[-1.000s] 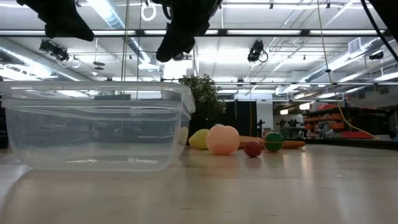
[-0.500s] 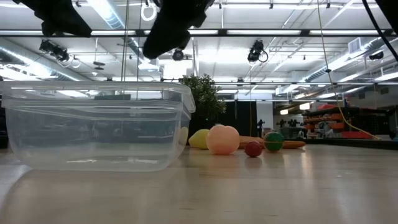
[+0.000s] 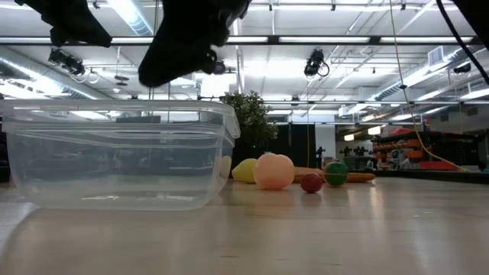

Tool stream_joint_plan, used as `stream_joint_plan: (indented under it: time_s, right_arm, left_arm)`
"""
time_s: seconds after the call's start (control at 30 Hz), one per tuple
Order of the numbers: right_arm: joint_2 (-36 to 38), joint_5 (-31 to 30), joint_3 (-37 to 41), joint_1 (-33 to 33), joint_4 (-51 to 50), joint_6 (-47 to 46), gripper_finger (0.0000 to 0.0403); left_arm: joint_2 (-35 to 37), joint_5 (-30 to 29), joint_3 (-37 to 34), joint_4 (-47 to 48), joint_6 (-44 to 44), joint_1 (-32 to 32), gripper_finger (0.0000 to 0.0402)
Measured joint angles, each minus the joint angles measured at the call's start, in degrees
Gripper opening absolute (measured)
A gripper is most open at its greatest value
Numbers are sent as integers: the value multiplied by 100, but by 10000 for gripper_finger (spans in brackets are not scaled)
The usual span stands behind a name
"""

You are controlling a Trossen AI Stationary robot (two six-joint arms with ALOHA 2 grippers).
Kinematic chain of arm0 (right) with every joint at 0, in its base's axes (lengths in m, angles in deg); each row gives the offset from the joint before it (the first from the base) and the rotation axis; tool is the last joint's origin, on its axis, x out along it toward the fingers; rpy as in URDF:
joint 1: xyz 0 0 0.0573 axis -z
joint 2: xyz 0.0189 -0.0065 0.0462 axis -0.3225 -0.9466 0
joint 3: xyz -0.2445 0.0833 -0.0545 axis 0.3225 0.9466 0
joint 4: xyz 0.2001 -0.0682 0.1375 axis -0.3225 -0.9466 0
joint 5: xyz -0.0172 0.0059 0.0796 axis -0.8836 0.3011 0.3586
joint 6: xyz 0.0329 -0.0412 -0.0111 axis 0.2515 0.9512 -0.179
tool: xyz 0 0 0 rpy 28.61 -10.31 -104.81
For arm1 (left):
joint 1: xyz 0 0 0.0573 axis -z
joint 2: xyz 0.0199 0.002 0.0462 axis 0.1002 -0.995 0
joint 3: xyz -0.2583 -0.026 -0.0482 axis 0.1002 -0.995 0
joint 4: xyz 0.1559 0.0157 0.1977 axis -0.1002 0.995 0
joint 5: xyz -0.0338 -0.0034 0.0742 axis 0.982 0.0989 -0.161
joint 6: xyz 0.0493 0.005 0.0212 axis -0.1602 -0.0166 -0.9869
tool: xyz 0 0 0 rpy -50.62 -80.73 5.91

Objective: Pick and placing Produce into tupperware
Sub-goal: Put the black cherry into the transparent bin

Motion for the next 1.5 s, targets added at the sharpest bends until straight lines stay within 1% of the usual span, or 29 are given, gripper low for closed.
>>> stream_joint_plan:
  time_s: [0.2, 0.33, 0.4, 0.43, 0.67, 0.87, 1.23, 1.5]
  right_arm:
    - [-698, 14, -944, 5, -412, 159, 80]
    - [-1068, -3, -1681, 137, -1266, 336, 79]
    - [-1180, -23, -1912, 226, -1720, 370, 79]
    - [-1218, -23, -1988, 265, -1770, 374, 79]
    - [-1225, -83, -1918, 308, -2218, 457, 79]
    - [-1266, -84, -1918, 299, -2433, 450, 80]
    - [-1434, 38, -1914, 250, -2415, 316, 80]
    - [-1564, 85, -1910, 145, -2373, 286, 80]
  left_arm:
    - [-32, 46, 0, 56, -196, 2, 94]
    - [-15, 47, 0, 126, -211, 2, 91]
    - [-15, 47, 0, 180, -205, 2, 90]
    - [-19, 55, 0, 210, -195, 2, 90]
    - [-19, 60, 0, 247, -465, 2, 96]
    - [-24, 60, 0, 232, -496, 2, 95]
    - [-24, 60, 0, 211, -513, 1, 89]
    - [-24, 60, 0, 211, -513, 1, 94]
